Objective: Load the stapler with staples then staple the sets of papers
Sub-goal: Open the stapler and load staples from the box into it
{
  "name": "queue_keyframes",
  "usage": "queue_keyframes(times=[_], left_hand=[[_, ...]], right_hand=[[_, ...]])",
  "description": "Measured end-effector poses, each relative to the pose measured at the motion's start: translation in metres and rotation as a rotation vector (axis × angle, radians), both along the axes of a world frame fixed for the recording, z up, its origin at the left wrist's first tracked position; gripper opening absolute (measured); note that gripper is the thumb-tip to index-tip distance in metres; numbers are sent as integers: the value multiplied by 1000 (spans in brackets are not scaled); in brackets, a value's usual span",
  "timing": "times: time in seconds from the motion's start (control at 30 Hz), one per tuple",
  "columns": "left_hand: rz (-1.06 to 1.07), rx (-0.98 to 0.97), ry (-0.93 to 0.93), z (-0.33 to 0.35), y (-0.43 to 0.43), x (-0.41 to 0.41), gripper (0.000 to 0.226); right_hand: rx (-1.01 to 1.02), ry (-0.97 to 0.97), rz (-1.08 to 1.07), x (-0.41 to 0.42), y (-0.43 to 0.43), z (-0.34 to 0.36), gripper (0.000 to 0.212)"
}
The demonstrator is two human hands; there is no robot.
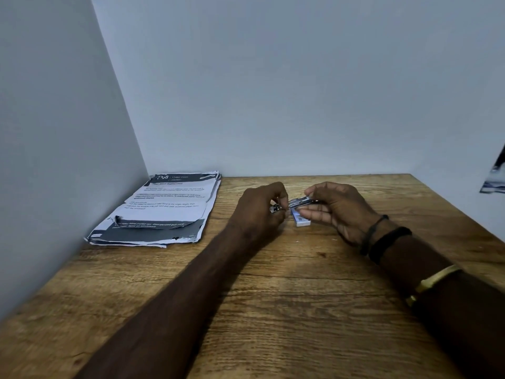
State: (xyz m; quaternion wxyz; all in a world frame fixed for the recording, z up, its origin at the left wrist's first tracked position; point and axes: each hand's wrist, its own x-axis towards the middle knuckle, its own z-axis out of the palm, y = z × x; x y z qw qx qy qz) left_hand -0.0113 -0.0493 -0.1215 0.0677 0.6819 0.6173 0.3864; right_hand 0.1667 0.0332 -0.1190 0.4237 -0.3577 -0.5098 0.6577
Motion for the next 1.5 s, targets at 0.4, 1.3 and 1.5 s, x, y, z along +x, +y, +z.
queue_keyframes(times=[0.4, 1.3, 1.5], left_hand=[[59, 93, -1, 1, 2, -6, 11], [74, 110, 77, 6, -2, -6, 7], [68, 91, 139, 7, -4, -3, 7]], right_hand=[[1077, -693, -290, 11, -3, 4, 11], [1211, -945, -218, 5, -20, 9, 35], [1292, -1203, -254, -4, -27, 13, 26]])
